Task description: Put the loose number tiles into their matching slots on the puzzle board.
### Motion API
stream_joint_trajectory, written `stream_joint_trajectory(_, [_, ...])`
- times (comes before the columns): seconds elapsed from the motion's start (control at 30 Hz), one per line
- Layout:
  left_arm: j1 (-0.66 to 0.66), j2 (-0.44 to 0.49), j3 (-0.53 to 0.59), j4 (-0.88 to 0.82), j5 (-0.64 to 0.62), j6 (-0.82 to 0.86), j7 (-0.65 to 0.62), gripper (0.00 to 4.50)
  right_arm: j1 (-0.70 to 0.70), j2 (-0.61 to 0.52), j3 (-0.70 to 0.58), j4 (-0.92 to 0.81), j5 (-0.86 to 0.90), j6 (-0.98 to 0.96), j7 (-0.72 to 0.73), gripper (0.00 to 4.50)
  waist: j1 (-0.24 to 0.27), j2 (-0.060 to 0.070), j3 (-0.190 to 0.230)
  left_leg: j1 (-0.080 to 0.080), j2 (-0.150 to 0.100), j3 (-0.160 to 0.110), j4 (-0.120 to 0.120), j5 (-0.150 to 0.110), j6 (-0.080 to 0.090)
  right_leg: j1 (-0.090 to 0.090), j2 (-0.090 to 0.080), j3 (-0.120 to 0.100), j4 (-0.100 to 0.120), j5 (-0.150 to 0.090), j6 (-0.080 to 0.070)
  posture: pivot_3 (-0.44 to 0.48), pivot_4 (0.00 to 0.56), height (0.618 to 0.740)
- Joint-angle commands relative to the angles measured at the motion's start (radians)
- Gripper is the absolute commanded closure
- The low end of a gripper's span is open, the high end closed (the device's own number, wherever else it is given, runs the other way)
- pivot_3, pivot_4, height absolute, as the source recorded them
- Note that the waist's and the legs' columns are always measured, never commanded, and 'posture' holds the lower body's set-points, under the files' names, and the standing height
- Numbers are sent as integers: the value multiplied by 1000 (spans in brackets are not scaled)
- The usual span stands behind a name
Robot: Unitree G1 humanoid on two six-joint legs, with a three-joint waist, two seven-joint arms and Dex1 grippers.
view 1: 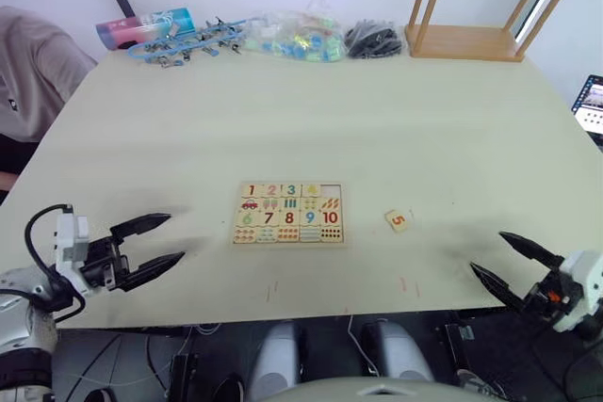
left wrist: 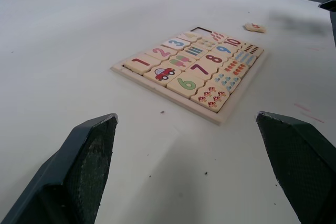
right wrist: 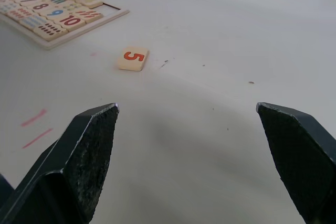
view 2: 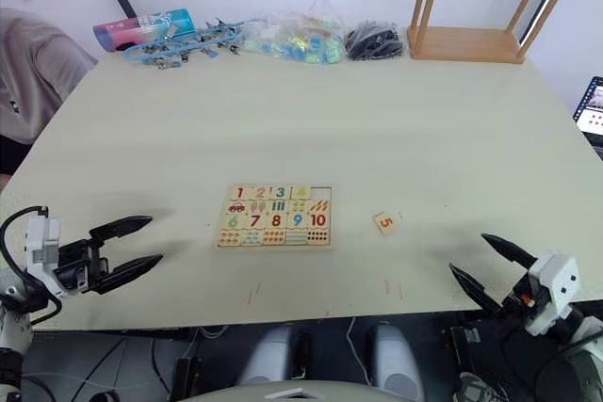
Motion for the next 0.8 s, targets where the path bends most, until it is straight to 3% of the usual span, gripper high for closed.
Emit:
stream_joint_trajectory(0.03, [14,13,50,-7,-4,-15,-29,0,37,12,-37,-42,35,-49,-4,93,0,0,0,0,0,0,0,0,0,0,0,0,0,-1,-2,0,150,737])
stream_joint_trajectory(0.8, [8,7,31,-6,1,-23,-29,0,21,17,4,-44,31,-79,-55,93,1,-1,-1,0,0,0,0,0,0,0,0,0,0,-1,-3,0,150,737])
